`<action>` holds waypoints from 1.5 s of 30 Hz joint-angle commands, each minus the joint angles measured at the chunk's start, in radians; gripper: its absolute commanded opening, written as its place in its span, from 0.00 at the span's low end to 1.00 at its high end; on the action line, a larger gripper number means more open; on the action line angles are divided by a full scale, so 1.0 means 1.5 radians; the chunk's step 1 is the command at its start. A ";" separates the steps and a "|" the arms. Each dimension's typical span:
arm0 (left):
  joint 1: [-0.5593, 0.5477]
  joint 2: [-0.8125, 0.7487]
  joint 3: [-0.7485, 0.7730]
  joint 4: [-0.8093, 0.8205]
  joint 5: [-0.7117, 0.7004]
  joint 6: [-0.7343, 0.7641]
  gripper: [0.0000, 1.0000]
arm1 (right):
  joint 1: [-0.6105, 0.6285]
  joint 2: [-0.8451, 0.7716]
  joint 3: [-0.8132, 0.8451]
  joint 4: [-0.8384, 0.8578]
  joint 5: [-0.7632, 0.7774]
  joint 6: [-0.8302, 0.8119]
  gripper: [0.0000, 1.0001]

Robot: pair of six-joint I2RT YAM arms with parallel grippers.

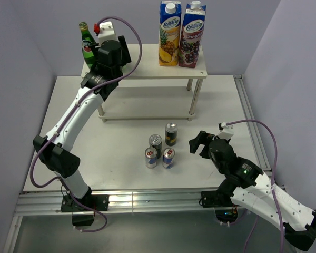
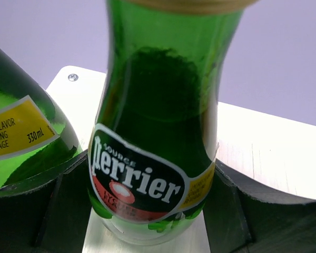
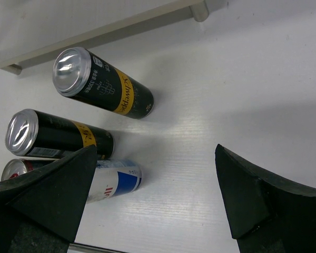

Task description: Place and organize the beverage onto the shelf

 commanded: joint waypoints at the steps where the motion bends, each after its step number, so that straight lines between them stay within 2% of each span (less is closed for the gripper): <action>1: 0.002 -0.011 -0.015 -0.017 0.034 -0.029 0.75 | 0.005 -0.005 0.001 0.012 0.021 0.005 1.00; 12: -0.026 0.003 -0.012 -0.008 0.047 -0.003 0.81 | 0.005 -0.011 -0.001 0.014 0.019 0.004 1.00; 13: -0.032 0.004 -0.014 -0.008 0.049 -0.001 0.90 | 0.005 -0.012 -0.001 0.014 0.019 0.003 1.00; 18: -0.050 0.005 -0.015 -0.007 0.039 0.009 0.93 | 0.005 -0.012 -0.001 0.015 0.018 0.003 1.00; 19: -0.054 0.003 -0.017 -0.009 0.035 0.008 0.99 | 0.005 -0.013 -0.002 0.015 0.018 0.003 1.00; 38: -0.091 -0.110 -0.131 -0.038 -0.075 -0.017 0.99 | 0.006 -0.022 -0.006 0.015 0.017 0.004 1.00; 41: -0.103 -0.122 -0.162 -0.025 -0.112 -0.012 0.99 | 0.007 -0.022 -0.006 0.015 0.017 0.005 1.00; 45: -0.110 -0.119 -0.190 -0.002 -0.113 -0.015 0.99 | 0.007 -0.023 -0.006 0.015 0.018 0.005 1.00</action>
